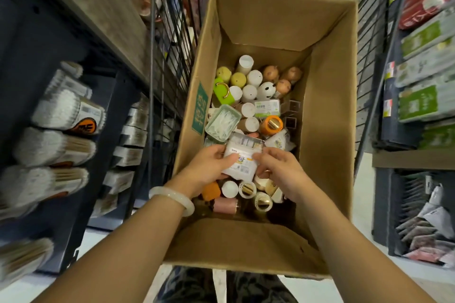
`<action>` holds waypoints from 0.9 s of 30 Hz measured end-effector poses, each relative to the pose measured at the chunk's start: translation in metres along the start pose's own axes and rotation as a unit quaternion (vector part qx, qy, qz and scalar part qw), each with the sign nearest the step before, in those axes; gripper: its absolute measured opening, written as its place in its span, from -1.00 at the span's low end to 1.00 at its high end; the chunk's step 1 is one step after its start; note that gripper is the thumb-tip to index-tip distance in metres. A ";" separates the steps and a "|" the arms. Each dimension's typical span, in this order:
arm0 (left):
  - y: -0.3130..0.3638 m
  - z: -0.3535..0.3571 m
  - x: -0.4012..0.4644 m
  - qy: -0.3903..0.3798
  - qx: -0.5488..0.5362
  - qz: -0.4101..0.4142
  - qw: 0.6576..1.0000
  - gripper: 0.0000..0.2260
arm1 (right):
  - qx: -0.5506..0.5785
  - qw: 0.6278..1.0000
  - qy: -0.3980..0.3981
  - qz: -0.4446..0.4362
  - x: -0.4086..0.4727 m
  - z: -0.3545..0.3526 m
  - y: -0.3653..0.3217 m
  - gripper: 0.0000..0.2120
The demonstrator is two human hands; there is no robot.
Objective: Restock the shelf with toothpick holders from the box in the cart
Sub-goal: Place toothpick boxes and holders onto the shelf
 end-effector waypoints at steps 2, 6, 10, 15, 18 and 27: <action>-0.002 0.000 0.001 0.031 -0.012 0.015 0.999 -0.79 | 0.024 0.999 -0.006 0.030 0.011 -0.003 0.007 -0.83; -0.015 -0.002 0.006 0.100 -0.024 0.019 0.995 -0.76 | -0.062 0.985 0.115 0.116 0.041 -0.014 0.033 -0.77; -0.025 -0.001 0.012 0.136 -0.074 0.021 0.988 -0.77 | -0.197 0.946 0.207 0.152 0.069 -0.024 0.052 -0.60; -0.036 0.004 0.023 0.147 -0.085 0.017 0.985 -0.83 | -0.213 0.923 0.251 0.201 0.096 -0.024 0.064 -0.27; -0.042 0.004 0.026 0.155 -0.068 0.010 0.985 -0.81 | -0.220 0.915 0.251 0.229 0.110 -0.023 0.063 -0.13; -0.048 0.005 0.029 0.164 -0.080 0.002 0.983 -0.73 | -0.124 0.927 0.265 0.233 0.131 -0.027 0.060 -0.35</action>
Point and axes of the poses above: each hand's wrist, its own x-axis towards the middle knuckle, its own z-axis out of the palm, y = z × x, the point moved 3 cm from there along x, towards the middle knuckle, and after that the axes turned 8 degrees about -x, right-handed, at the moved point
